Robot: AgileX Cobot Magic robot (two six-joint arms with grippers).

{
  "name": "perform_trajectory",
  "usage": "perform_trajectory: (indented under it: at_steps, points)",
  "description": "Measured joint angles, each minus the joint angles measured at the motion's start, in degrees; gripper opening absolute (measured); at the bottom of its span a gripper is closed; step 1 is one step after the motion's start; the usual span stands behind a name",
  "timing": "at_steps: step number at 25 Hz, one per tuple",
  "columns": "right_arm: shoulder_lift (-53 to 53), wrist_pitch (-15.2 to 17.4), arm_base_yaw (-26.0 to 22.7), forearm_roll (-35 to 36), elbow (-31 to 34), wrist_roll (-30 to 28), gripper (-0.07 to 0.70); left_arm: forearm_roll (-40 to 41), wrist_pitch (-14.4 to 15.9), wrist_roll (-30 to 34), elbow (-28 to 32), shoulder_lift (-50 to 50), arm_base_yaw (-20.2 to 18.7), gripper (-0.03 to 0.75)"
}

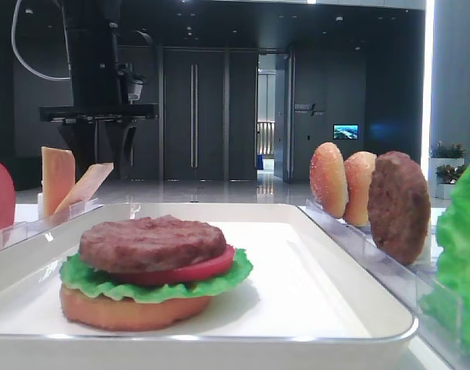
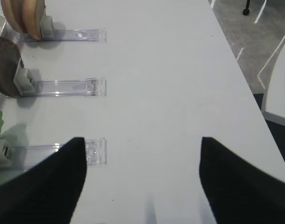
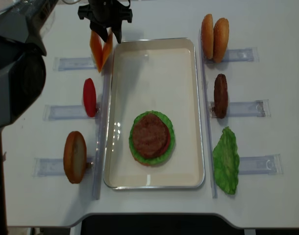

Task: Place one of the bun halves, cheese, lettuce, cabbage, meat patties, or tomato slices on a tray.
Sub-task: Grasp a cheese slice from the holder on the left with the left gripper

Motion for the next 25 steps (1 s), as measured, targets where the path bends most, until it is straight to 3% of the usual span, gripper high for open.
perform_trajectory:
  at_steps: [12, 25]
  points:
    - [0.00, 0.00, 0.00, 0.00, 0.00, 0.00, 0.486, -0.14, -0.05, 0.25, 0.92, 0.06, 0.00, 0.348]
    - [0.00, 0.00, 0.00, 0.00, 0.00, 0.00, 0.486, -0.14, -0.05, 1.01, 0.92, 0.06, 0.00, 0.135]
